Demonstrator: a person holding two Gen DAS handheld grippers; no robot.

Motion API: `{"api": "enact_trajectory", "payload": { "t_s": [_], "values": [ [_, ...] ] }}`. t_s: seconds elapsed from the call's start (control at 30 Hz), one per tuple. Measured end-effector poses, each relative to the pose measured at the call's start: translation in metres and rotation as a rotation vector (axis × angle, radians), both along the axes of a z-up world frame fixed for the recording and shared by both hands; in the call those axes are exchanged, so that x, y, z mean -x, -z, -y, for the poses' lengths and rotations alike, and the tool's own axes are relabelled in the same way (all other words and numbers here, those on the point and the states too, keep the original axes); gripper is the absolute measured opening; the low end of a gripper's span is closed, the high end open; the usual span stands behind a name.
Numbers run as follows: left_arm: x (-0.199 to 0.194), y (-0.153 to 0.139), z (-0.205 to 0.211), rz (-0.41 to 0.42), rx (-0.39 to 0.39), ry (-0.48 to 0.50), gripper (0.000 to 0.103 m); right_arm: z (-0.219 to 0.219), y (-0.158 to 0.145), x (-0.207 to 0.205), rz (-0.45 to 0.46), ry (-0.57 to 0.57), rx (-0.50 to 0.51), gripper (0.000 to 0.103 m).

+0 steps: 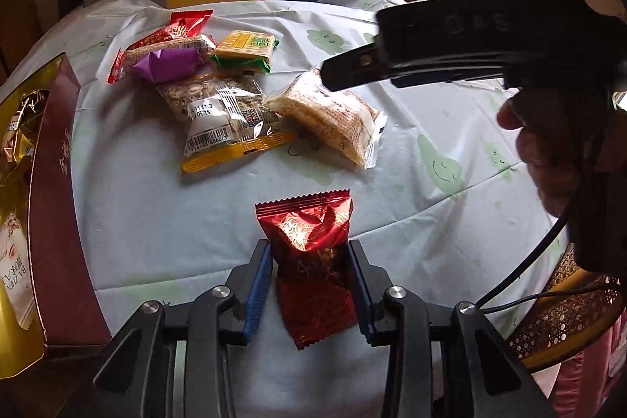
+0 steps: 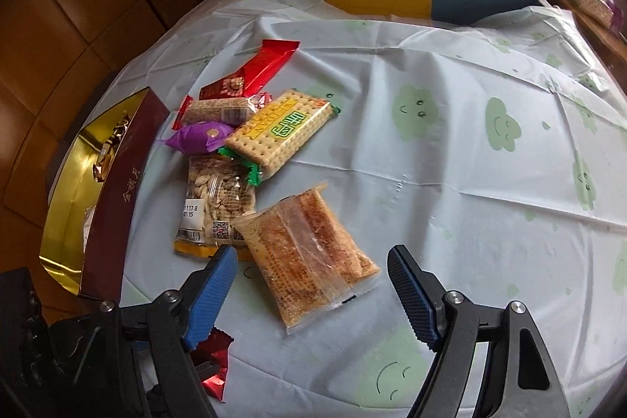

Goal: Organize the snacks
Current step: 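Drop red wrapper into gold box with left gripper while right gripper grasps rice-cracker bag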

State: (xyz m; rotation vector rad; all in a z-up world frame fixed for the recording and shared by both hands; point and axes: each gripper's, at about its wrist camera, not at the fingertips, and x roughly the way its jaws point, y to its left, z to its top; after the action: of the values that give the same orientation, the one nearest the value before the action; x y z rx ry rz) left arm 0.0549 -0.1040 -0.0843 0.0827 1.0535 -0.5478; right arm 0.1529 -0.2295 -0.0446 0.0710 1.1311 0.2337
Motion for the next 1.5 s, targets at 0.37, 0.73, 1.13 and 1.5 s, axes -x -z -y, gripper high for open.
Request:
{"api": "enact_trajectory", "payload": {
  "t_s": [0.37,0.73,1.13,1.5],
  "values": [
    [0.006,0.002,-0.005,0.035,0.047,-0.013,0.039,-0.022,0.027,-0.015,-0.018,-0.101,0.125,0.088],
    [0.018,-0.016,-0.001,0.088,0.069,0.036,0.035,-0.021,0.032,-0.015,-0.054,-0.112,0.139,0.062],
    [-0.003,-0.100,-0.091,0.126,0.274,-0.158,0.035,-0.019,0.030,-0.011,-0.060,-0.085,0.214,0.062],
    [-0.104,-0.086,-0.242,0.026,0.235,-0.578,0.035,-0.026,0.031,-0.010,-0.049,-0.097,0.258,0.062]
  ]
}}
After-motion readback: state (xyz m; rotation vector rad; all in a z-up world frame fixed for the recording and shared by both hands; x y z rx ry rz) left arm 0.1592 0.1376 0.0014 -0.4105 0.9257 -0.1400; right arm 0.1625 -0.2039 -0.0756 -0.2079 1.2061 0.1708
